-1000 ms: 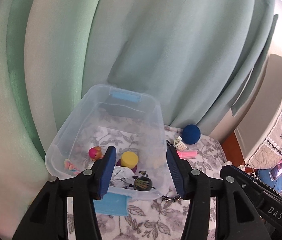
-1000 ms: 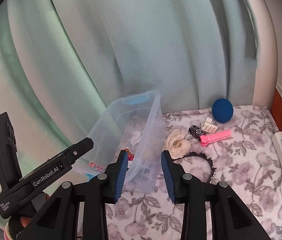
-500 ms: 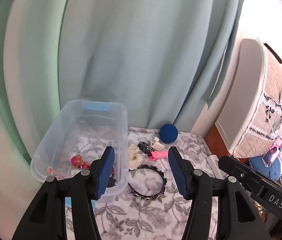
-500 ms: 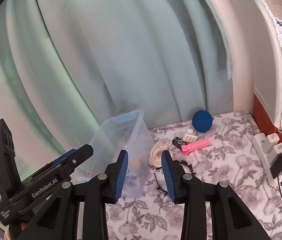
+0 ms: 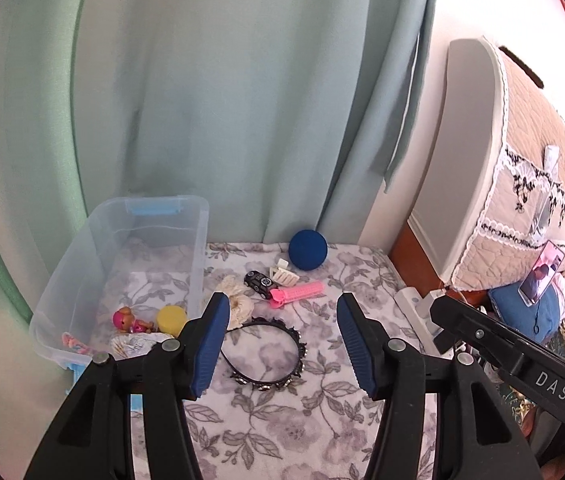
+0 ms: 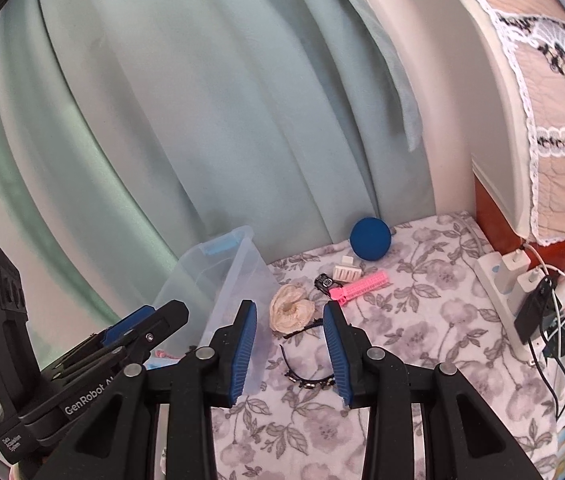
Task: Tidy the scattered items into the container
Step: 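Move both grippers toward the black spiked headband and cream lace scrunchie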
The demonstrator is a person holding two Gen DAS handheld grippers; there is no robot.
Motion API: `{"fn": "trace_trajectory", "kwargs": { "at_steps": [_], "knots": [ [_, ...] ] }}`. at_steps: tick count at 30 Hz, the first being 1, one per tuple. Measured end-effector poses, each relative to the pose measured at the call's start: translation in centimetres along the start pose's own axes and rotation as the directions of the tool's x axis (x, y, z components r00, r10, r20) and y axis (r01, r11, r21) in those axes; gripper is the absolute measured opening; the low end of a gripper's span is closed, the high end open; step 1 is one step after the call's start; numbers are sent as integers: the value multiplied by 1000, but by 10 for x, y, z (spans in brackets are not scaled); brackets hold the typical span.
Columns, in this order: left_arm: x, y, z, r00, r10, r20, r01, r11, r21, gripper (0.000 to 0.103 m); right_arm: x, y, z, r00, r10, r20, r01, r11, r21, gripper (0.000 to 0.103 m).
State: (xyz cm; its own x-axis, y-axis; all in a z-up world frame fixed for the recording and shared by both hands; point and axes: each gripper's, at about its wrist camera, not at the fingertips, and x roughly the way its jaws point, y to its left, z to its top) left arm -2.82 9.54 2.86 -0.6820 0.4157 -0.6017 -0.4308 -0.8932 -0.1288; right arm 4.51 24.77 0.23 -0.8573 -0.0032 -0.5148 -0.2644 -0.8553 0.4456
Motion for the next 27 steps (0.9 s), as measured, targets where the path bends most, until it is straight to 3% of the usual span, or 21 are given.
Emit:
{"fn": "trace_trajectory", "kwargs": {
  "at_steps": [14, 27],
  "knots": [
    [59, -14, -31, 991, 0, -137, 0, 1000, -1, 57, 46, -44, -16, 990, -53, -131, 60, 997, 52, 38],
    [119, -1, -60, 971, 52, -232, -58, 998, -19, 57, 122, -66, -42, 952, -78, -296, 100, 993, 58, 38]
  ]
}}
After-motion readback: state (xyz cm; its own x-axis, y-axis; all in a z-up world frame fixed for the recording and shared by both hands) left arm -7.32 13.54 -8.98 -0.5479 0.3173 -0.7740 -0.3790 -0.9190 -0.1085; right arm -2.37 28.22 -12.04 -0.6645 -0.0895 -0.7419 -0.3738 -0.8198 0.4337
